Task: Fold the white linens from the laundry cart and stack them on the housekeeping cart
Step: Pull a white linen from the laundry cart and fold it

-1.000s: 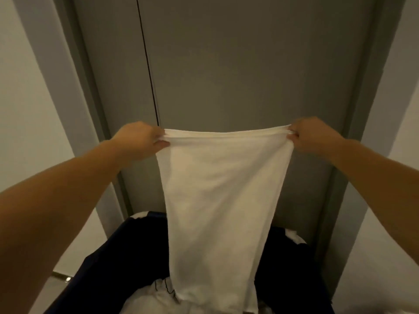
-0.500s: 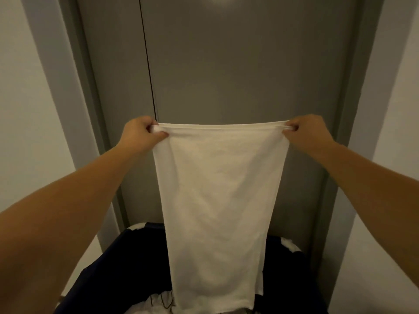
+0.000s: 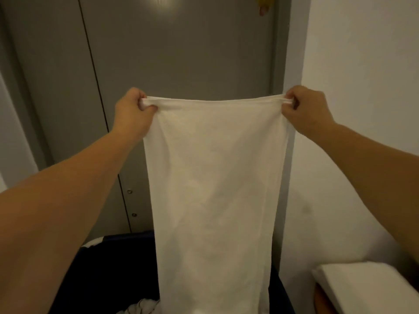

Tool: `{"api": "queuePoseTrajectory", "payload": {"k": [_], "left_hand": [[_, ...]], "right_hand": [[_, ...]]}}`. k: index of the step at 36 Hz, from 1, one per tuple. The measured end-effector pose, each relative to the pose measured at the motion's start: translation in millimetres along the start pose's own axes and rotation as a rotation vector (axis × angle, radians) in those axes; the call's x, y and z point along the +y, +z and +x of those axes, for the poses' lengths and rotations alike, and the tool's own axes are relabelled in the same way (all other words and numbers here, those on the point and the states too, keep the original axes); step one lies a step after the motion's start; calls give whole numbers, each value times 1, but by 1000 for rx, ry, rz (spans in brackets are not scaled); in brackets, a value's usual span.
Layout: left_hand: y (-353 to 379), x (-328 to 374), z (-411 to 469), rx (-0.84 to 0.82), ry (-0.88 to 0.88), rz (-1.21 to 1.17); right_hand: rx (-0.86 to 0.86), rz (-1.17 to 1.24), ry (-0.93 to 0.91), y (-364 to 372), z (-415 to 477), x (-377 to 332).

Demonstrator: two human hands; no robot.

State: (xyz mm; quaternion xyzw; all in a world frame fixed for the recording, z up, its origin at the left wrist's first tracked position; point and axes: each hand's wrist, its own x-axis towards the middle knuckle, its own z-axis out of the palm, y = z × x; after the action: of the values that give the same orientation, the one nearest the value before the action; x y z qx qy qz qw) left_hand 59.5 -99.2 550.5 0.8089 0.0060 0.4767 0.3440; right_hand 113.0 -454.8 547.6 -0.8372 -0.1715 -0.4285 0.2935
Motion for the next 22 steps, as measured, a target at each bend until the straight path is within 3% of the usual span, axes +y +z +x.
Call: {"api": "queuePoseTrajectory", "payload": {"k": [12,22], "left_hand": [[20,191,-58,66,80,-52],[57,315,-128,44,135,-16]], "right_hand": [[79,-148,-3,-183,-10,76],[46,-120,224,-321,-37,134]]}}
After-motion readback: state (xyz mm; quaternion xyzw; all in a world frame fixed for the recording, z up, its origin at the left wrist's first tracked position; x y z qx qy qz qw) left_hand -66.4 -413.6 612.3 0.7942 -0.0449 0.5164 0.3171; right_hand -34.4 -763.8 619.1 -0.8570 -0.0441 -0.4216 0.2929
